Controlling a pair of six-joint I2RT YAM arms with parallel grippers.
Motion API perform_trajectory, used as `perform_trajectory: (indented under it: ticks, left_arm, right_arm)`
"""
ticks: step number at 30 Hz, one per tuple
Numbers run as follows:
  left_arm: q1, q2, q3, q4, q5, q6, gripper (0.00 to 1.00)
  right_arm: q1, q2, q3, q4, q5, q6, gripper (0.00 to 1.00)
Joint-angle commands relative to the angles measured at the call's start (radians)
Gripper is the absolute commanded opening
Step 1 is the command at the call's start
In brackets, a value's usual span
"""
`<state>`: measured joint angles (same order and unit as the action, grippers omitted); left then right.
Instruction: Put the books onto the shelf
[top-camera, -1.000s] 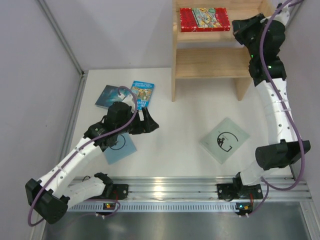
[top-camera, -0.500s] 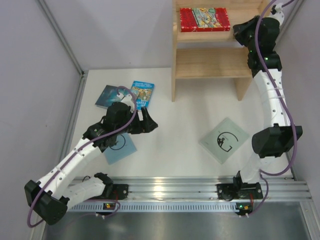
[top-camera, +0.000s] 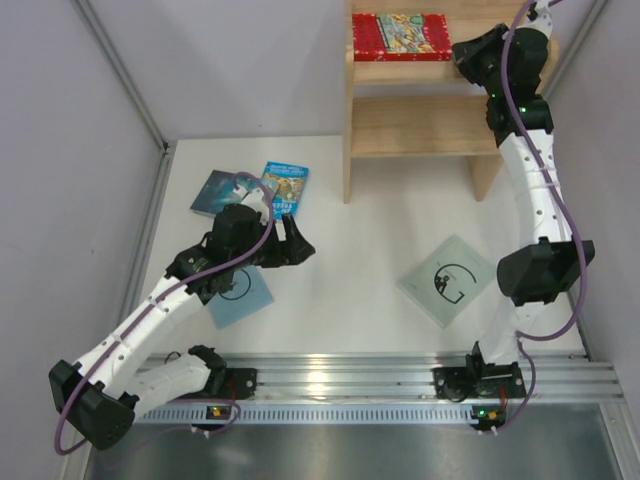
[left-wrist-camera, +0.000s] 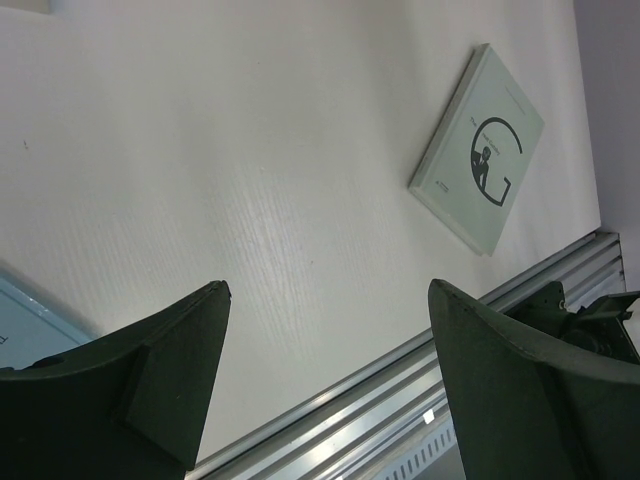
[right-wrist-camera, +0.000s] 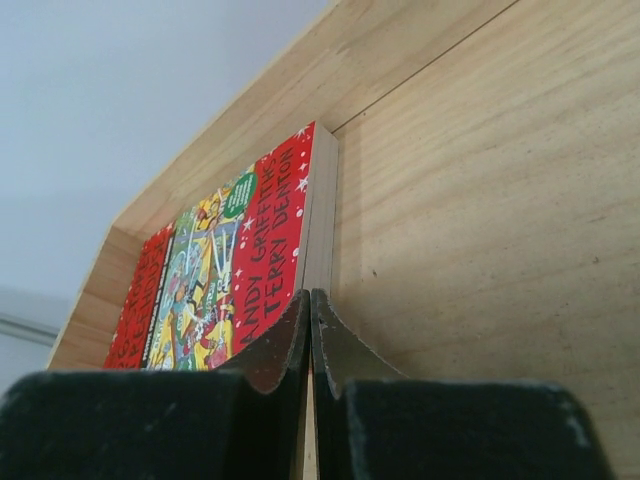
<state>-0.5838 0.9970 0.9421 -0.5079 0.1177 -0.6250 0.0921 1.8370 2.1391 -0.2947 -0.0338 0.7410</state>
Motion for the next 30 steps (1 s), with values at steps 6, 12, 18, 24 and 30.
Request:
perform_trajectory:
  ticks: [6,12,18,24,30]
  left_arm:
    - [0.004,-0.017,0.015,0.031,-0.016,0.021,0.86]
    - [0.004,-0.005,0.03,0.023,-0.038,0.028,0.86]
    - [0.002,-0.006,0.063,0.011,-0.052,0.012,0.85]
    - [0.004,-0.003,0.079,-0.023,-0.059,0.021,0.85]
    - [0.004,0.005,0.167,-0.07,-0.102,0.065,0.87]
  right_arm:
    - [0.024,0.045,0.059,0.008,-0.049,0.003,0.0]
    - [0.02,0.053,0.073,0.006,-0.054,-0.011,0.0]
    - [-0.014,-0.002,0.068,-0.02,-0.032,-0.037,0.25]
    - [-0.037,-0.077,0.055,-0.067,0.087,-0.129,0.59]
    - [-0.037,-0.168,0.019,-0.093,0.035,-0.14,0.8]
